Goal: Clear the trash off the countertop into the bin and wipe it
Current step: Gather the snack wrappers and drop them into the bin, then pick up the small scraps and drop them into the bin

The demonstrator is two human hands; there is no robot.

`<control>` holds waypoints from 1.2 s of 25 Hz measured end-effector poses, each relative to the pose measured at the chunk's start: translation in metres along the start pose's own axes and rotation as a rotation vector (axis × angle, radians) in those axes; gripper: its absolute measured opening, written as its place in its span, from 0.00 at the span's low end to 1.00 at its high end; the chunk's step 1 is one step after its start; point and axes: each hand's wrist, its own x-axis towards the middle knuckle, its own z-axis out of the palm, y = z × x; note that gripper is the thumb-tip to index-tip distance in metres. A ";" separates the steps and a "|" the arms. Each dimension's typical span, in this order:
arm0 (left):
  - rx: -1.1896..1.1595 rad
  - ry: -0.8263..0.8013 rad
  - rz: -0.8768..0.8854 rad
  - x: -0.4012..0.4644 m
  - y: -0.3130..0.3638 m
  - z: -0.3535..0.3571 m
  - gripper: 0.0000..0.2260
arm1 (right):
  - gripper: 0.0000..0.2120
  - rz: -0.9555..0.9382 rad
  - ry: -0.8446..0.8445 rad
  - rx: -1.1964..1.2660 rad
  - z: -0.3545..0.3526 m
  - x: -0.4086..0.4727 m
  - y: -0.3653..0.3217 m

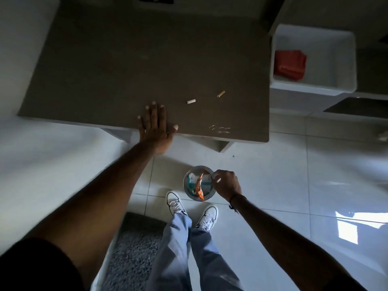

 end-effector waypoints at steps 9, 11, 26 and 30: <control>0.126 0.165 0.084 -0.008 0.007 -0.039 0.31 | 0.06 -0.505 0.569 0.038 -0.133 0.016 -0.097; 0.106 0.170 0.062 0.002 0.012 -0.051 0.30 | 0.09 -0.434 0.631 0.028 -0.159 0.038 -0.116; -0.358 0.131 0.458 0.051 0.056 -0.067 0.04 | 0.10 -0.246 0.358 -0.163 -0.176 0.095 -0.135; -0.400 0.144 0.540 -0.016 0.045 -0.046 0.04 | 0.04 -0.323 0.484 0.064 -0.140 0.009 -0.100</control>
